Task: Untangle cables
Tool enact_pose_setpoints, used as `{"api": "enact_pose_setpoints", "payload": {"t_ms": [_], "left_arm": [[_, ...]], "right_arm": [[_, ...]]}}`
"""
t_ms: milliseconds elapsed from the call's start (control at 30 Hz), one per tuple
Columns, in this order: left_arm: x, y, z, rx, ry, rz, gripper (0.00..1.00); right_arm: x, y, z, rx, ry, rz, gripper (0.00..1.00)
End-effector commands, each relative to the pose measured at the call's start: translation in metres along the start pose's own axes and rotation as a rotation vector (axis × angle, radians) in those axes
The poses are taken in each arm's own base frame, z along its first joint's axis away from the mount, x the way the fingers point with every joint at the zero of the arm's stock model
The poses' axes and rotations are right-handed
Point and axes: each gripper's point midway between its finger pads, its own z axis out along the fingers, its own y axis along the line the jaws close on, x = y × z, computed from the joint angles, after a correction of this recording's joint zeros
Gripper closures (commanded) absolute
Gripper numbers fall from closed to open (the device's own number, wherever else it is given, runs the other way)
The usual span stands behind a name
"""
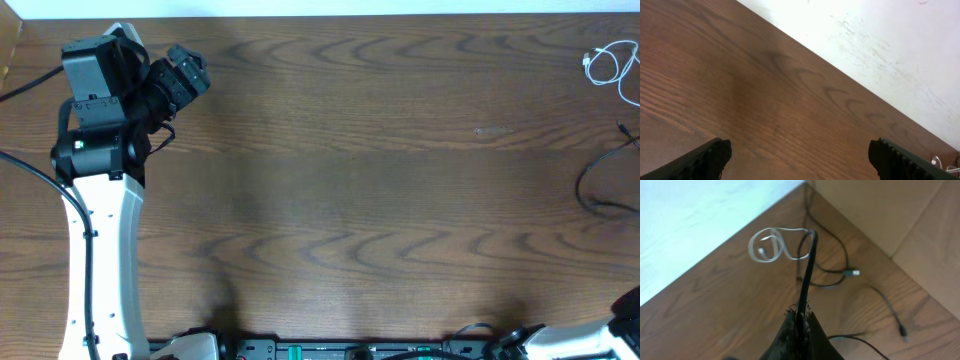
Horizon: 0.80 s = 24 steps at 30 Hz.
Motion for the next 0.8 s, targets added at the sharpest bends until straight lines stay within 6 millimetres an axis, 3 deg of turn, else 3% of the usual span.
{"api": "enact_pose_setpoints", "payload": {"t_ms": [0, 67, 133, 167, 267, 533, 733, 767], "left_arm": [[-0.004, -0.002, -0.001, 0.001, -0.008, 0.015, 0.07], [-0.004, -0.002, -0.002, 0.001, -0.009, 0.015, 0.07], [-0.004, -0.002, -0.001, 0.001, -0.009, 0.015, 0.06], [-0.004, -0.002, -0.001, 0.001, -0.008, 0.015, 0.07], [-0.004, -0.002, -0.001, 0.001, -0.009, 0.015, 0.07], [-0.002, 0.001, 0.004, -0.006, 0.003, 0.011, 0.07], [-0.005, 0.0, 0.005, 0.0, -0.008, 0.015, 0.07], [-0.007, -0.001, 0.005, 0.004, -0.014, 0.017, 0.07]], "right_arm": [[0.002, -0.028, 0.033, 0.062, 0.033, 0.085, 0.99], [0.007, -0.038, 0.056, 0.061, 0.06, 0.11, 0.86], [0.015, -0.045, 0.073, 0.058, 0.096, 0.136, 0.47], [0.019, -0.046, 0.08, 0.052, 0.11, 0.15, 0.33], [0.025, -0.049, 0.09, 0.048, 0.135, 0.192, 0.12], [0.014, 0.005, 0.076, -0.142, 0.105, 0.147, 0.04], [0.024, 0.102, 0.046, -0.304, 0.123, -0.081, 0.02], [0.033, 0.131, 0.037, -0.346, 0.143, -0.146, 0.01]]}}
